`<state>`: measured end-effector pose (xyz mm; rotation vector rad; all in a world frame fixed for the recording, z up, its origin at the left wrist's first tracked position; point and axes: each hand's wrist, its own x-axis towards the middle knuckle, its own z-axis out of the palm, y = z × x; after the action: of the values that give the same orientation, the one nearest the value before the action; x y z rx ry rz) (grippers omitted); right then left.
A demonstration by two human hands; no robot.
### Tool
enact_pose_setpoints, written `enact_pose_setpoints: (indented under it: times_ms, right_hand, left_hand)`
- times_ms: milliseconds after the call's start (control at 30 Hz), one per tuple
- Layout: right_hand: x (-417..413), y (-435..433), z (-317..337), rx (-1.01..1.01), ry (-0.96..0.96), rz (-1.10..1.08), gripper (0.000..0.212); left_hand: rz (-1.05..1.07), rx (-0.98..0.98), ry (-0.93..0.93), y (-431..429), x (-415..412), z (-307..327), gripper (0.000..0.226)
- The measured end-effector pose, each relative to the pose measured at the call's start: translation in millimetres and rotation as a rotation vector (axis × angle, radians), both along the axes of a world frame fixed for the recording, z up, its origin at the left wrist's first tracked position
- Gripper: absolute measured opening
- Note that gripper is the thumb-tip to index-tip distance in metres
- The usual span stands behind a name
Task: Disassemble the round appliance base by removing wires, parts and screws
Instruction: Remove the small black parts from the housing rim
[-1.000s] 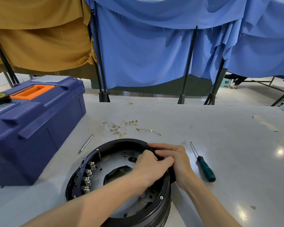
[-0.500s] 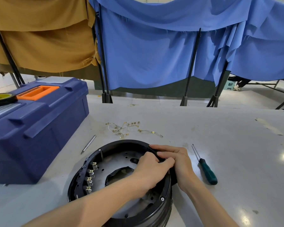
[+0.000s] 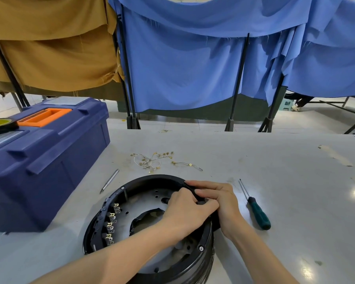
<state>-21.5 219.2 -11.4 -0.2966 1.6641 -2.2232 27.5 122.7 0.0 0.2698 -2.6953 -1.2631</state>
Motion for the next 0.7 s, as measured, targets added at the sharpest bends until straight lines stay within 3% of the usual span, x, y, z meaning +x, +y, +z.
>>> enact_pose_setpoints:
  times_ms: [200, 333, 400, 533, 700]
  right_hand:
    - [1.0, -0.3, 0.4, 0.009, 0.009, -0.01, 0.031]
    - [1.3, 0.6, 1.6, 0.006, 0.004, -0.008, 0.031]
    - [1.3, 0.6, 1.4, 0.002, 0.002, -0.011, 0.03]
    - [1.6, 0.4, 1.1, -0.012, -0.014, -0.018, 0.03]
    - [1.7, 0.2, 2.1, 0.0, -0.006, -0.012, 0.03]
  left_hand:
    - [0.018, 0.327, -0.15, 1.9, -1.9, 0.6, 0.047]
    - [0.011, 0.035, -0.002, 1.0, 0.3, -1.3, 0.054]
    - [0.017, 0.045, -0.008, 0.9, -1.4, -2.4, 0.055]
    - [0.024, 0.302, -0.117, 2.4, -3.0, -1.0, 0.048]
    - [0.02, 0.036, 0.036, 1.3, 1.4, -2.7, 0.054]
